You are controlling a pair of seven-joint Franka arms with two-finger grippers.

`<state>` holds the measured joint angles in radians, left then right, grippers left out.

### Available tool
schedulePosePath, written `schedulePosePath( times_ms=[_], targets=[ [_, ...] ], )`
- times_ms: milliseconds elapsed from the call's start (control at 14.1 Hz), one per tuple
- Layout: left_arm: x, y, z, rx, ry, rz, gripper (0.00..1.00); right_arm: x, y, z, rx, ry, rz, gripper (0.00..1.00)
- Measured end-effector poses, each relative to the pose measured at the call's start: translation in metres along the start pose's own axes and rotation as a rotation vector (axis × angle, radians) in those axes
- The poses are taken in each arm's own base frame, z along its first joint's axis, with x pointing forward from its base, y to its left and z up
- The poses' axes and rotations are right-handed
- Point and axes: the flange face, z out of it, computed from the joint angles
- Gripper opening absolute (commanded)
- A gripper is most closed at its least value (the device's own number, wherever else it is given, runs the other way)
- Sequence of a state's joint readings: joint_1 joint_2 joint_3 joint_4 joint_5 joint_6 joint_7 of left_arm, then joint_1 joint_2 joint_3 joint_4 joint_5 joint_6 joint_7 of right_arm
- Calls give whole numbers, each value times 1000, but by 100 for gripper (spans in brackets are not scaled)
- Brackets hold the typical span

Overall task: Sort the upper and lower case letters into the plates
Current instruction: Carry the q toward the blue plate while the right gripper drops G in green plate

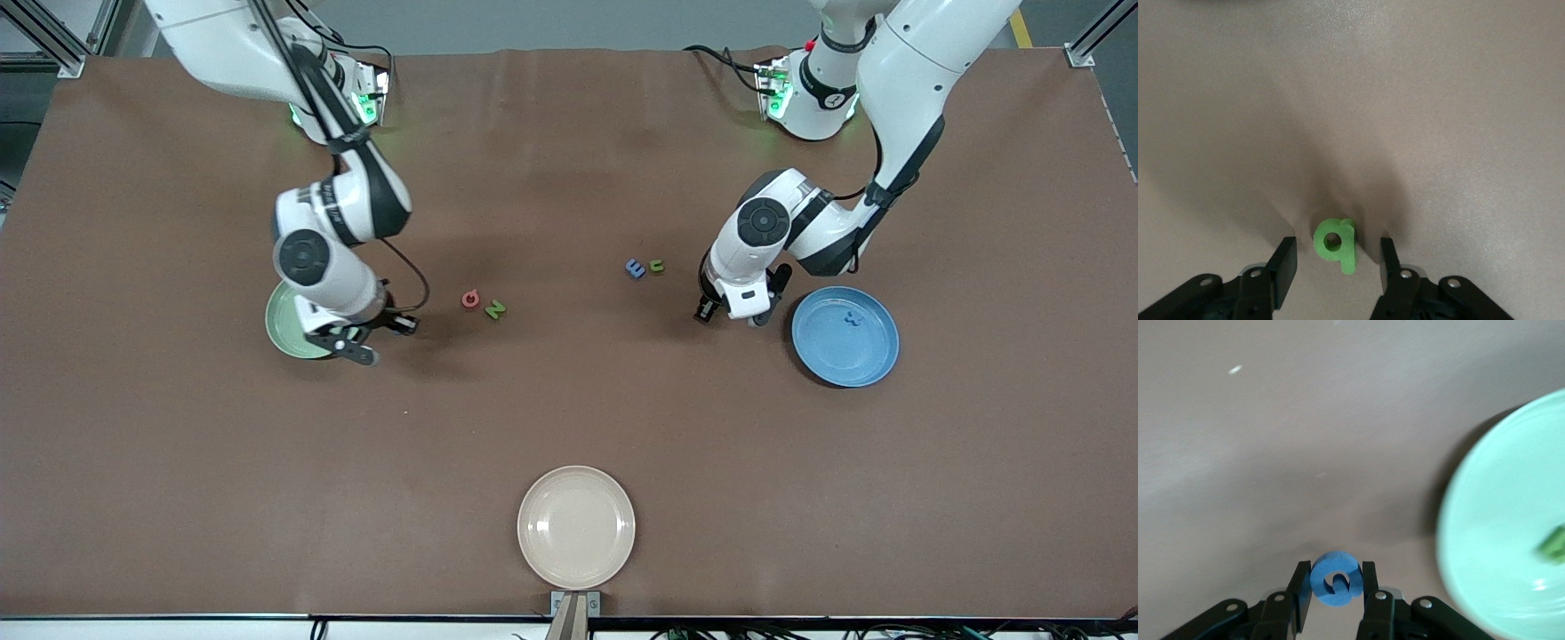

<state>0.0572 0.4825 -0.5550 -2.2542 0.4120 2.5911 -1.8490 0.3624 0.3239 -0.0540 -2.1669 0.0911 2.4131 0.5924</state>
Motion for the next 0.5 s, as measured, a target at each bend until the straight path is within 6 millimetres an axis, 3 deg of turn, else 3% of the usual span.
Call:
schedulePosePath(
  times_ms=[284,497],
  targets=[
    [3,0,1,-7,16,22,39,12,70,4,-8,-28,-56,0],
    [4,2,0,-20,14,22,22,3,87,22,-12,-27,-63,1]
  ],
)
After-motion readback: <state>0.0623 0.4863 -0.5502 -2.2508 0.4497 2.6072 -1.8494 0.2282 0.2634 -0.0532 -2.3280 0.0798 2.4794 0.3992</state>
